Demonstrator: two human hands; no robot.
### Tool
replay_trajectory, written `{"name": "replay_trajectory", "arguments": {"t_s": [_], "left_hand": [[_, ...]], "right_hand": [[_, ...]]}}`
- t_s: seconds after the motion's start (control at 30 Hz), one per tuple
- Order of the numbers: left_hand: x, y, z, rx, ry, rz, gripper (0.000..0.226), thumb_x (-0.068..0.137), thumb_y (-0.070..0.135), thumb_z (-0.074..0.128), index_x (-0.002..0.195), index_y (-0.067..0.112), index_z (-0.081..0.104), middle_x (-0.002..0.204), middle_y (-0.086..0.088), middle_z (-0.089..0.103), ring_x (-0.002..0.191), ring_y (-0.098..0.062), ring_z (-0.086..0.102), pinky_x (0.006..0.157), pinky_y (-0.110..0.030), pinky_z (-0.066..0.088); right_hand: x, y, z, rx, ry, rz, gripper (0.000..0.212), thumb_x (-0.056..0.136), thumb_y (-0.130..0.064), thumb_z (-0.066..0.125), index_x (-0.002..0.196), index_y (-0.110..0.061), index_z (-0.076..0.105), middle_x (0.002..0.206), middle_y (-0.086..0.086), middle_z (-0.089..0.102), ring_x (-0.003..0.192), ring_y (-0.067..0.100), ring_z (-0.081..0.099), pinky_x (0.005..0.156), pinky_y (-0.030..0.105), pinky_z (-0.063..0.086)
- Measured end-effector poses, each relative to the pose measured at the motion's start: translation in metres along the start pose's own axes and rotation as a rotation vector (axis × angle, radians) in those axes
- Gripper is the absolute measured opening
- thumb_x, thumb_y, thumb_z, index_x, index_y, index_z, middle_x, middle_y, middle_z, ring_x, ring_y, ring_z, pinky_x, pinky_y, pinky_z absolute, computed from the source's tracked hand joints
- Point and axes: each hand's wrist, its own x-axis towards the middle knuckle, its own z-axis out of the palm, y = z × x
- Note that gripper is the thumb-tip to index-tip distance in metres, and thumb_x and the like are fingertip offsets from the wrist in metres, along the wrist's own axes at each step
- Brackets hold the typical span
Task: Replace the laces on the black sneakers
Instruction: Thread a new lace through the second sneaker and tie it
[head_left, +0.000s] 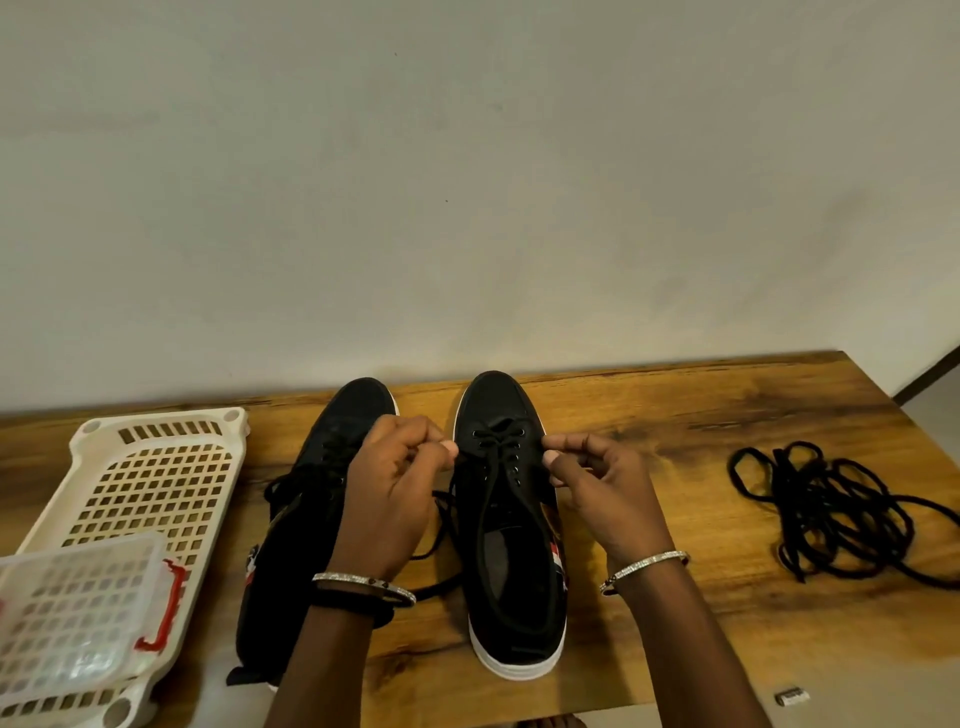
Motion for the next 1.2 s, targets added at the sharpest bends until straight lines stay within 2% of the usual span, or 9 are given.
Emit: {"name": "replay_trajectory", "arguments": {"t_s": [0.13,0.23,0.43,0.5,0.6,0.67,0.73,0.93,1.2], "left_hand": [[0.002,-0.003,0.002,-0.146,0.037,-0.126,0.031,0.090,0.029,0.058,0.065,0.011,0.060,0.095,0.008,0.066,0.097,-0.012,0.063,0.083,-0.035,0.046],[0.002,-0.003,0.003,-0.151,0.034,-0.102,0.040,0.091,0.040,0.055,0.061,0.013,0.053,0.077,-0.008,0.064,0.078,-0.026,0.061,0.079,-0.040,0.048],[-0.001,0.001,0.004,-0.223,0.090,-0.171,0.056,0.101,0.017,0.054,0.045,0.022,0.049,0.064,-0.012,0.066,0.071,-0.026,0.068,0.078,-0.040,0.054],[-0.002,-0.001,0.004,-0.131,0.123,-0.145,0.047,0.097,0.017,0.060,0.050,0.022,0.057,0.064,-0.008,0.067,0.068,-0.021,0.068,0.073,-0.037,0.056],[-0.003,-0.002,0.009,0.032,0.137,-0.113,0.010,0.089,0.020,0.071,0.083,0.016,0.065,0.074,-0.002,0.067,0.069,-0.012,0.067,0.065,-0.022,0.056],[-0.004,-0.006,0.011,0.129,0.091,-0.051,0.017,0.085,0.017,0.076,0.098,0.020,0.066,0.085,0.004,0.065,0.073,-0.006,0.065,0.066,-0.016,0.054],[-0.004,-0.010,0.012,0.202,-0.013,0.050,0.024,0.083,0.016,0.077,0.105,0.024,0.070,0.095,0.008,0.061,0.083,-0.006,0.064,0.076,-0.024,0.057],[-0.004,-0.012,0.011,0.443,-0.049,0.220,0.003,0.086,0.027,0.075,0.088,0.029,0.075,0.092,0.015,0.058,0.090,-0.010,0.058,0.077,-0.037,0.053],[-0.004,-0.010,0.016,0.209,-0.069,0.038,0.008,0.092,0.017,0.068,0.084,0.019,0.069,0.072,0.010,0.066,0.068,-0.005,0.063,0.059,-0.020,0.050]], "right_hand": [[-0.005,-0.005,0.001,-0.041,-0.063,-0.058,0.014,0.087,-0.012,0.076,0.096,-0.022,0.077,0.083,-0.004,0.073,0.079,0.007,0.068,0.067,0.020,0.050],[-0.007,-0.009,-0.001,-0.050,-0.141,-0.071,0.019,0.084,-0.013,0.078,0.099,-0.025,0.077,0.084,-0.006,0.073,0.080,0.009,0.066,0.073,0.021,0.055],[-0.012,-0.012,-0.001,-0.121,-0.205,-0.100,0.019,0.085,-0.009,0.076,0.096,-0.024,0.077,0.079,-0.004,0.065,0.067,-0.001,0.056,0.066,0.015,0.051],[-0.013,-0.012,0.000,-0.155,-0.177,-0.149,0.015,0.087,-0.012,0.075,0.096,-0.024,0.077,0.081,0.001,0.068,0.065,-0.003,0.057,0.066,0.017,0.053],[-0.012,-0.008,0.004,-0.242,-0.167,-0.262,0.016,0.090,-0.013,0.073,0.099,-0.026,0.077,0.083,0.001,0.068,0.070,-0.001,0.058,0.071,0.022,0.053],[-0.011,-0.005,0.007,-0.263,-0.154,-0.315,0.015,0.089,-0.012,0.073,0.097,-0.025,0.077,0.081,-0.002,0.068,0.074,0.001,0.060,0.071,0.020,0.052],[-0.009,-0.004,0.007,-0.261,-0.139,-0.345,0.012,0.088,-0.010,0.074,0.093,-0.021,0.077,0.079,-0.004,0.069,0.074,0.001,0.061,0.069,0.015,0.049],[-0.009,0.000,0.013,-0.295,-0.097,-0.401,0.013,0.090,-0.012,0.072,0.095,-0.023,0.076,0.086,-0.006,0.068,0.080,0.000,0.060,0.069,0.009,0.044],[-0.005,0.006,0.020,-0.469,-0.073,-0.474,0.011,0.094,-0.014,0.065,0.091,-0.024,0.069,0.091,-0.011,0.063,0.088,0.000,0.056,0.072,0.014,0.041]]}}
